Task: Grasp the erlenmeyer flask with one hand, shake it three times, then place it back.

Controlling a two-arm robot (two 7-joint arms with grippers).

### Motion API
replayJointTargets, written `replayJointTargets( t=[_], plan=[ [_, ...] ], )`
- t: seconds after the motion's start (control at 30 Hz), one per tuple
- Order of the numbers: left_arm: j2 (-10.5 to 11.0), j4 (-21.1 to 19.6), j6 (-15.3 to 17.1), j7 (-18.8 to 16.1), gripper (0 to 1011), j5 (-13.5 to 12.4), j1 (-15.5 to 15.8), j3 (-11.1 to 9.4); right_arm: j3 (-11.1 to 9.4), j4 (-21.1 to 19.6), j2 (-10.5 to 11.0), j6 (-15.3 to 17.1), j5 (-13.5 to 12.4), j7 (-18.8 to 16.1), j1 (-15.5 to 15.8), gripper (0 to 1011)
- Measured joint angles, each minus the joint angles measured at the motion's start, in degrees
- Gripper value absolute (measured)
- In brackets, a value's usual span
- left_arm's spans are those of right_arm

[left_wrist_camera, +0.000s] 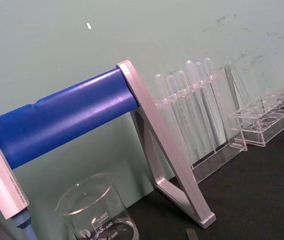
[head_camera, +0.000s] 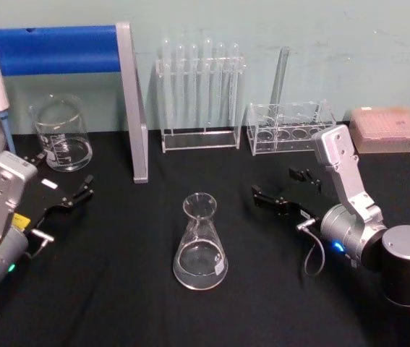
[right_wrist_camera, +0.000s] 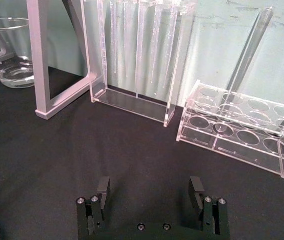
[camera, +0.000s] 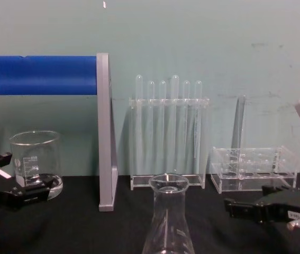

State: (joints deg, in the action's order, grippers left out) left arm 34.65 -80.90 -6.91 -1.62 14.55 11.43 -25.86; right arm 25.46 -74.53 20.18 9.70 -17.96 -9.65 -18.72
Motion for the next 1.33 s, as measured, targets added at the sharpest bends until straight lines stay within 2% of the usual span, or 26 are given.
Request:
replayJointTargets(
  t=[1.33],
  plan=[
    [0.00,0.00,0.00,0.00,1001,0.00,0.00,0.00,0.00,0.00,0.00,0.00,0.01,0.00,0.00,1000]
  ],
)
